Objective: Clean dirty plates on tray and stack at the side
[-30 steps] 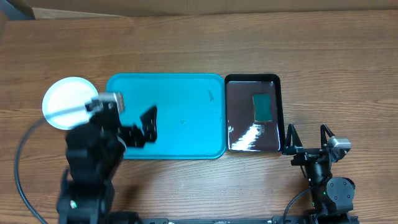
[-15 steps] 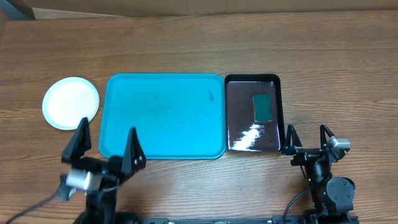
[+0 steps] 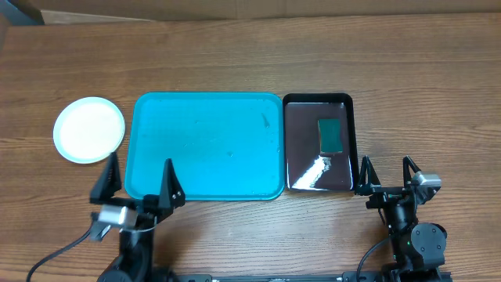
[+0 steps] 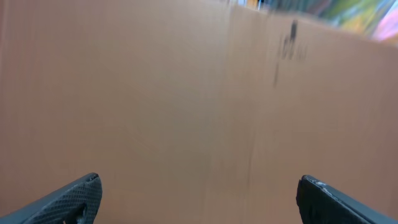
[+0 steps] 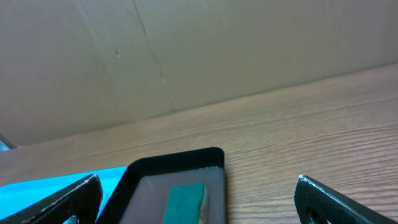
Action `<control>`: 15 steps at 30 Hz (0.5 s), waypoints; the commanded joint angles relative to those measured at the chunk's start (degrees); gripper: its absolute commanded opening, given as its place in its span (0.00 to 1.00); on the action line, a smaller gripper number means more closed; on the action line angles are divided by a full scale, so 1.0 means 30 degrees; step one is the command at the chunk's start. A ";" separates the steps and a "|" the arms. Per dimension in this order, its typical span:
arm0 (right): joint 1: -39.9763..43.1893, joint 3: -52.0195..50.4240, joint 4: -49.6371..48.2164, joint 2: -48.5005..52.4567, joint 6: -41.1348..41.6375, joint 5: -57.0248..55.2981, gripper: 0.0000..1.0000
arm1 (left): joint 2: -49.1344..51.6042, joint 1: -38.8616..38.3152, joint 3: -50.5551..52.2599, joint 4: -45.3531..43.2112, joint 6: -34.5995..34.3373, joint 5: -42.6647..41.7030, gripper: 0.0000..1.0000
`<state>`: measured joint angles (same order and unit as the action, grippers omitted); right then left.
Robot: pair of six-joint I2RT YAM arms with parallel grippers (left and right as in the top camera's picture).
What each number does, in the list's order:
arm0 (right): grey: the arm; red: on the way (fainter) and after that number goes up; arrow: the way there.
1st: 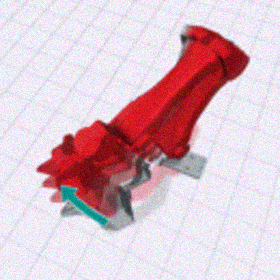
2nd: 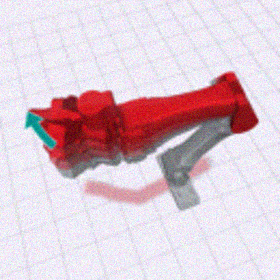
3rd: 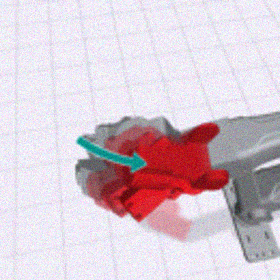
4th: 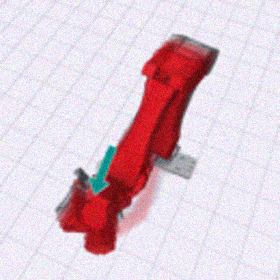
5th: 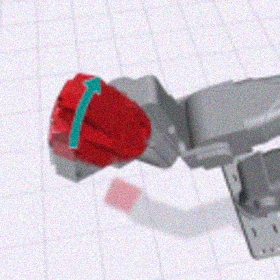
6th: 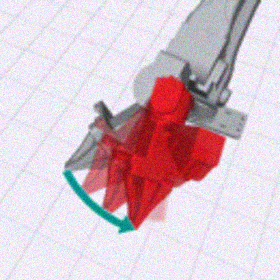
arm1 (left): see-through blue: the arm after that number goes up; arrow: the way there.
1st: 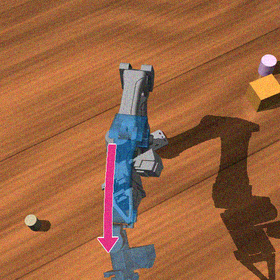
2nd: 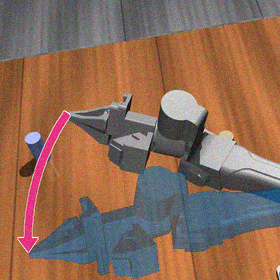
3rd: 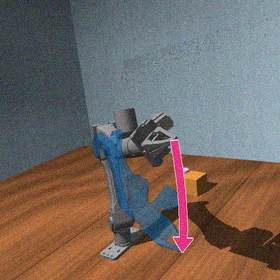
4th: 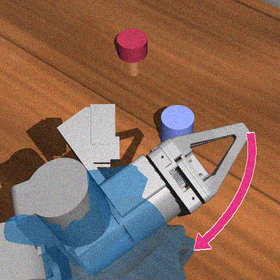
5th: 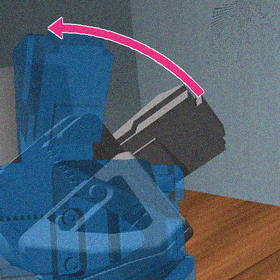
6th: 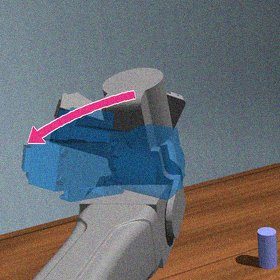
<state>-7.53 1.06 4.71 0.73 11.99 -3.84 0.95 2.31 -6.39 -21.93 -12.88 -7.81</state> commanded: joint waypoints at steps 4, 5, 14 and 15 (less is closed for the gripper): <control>0.0073 -0.0197 -0.0087 -0.0189 0.0007 0.0015 1.00 | -0.0248 0.0117 0.1705 0.1297 0.0219 0.0124 1.00; 0.0073 -0.0197 -0.0087 -0.0189 0.0007 0.0015 1.00 | -0.0248 0.0117 0.1785 0.1741 0.0233 0.0124 1.00; 0.0073 -0.0197 -0.0087 -0.0189 0.0007 0.0015 1.00 | -0.0248 0.0109 0.2040 0.8619 0.3133 0.0270 1.00; 0.0073 -0.0197 -0.0087 -0.0189 0.0007 0.0015 1.00 | -0.0248 0.0102 0.2040 0.8597 0.3504 0.0255 1.00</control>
<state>-7.53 1.06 4.73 0.73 11.99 -3.81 0.78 2.31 -0.54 2.74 -8.32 -7.66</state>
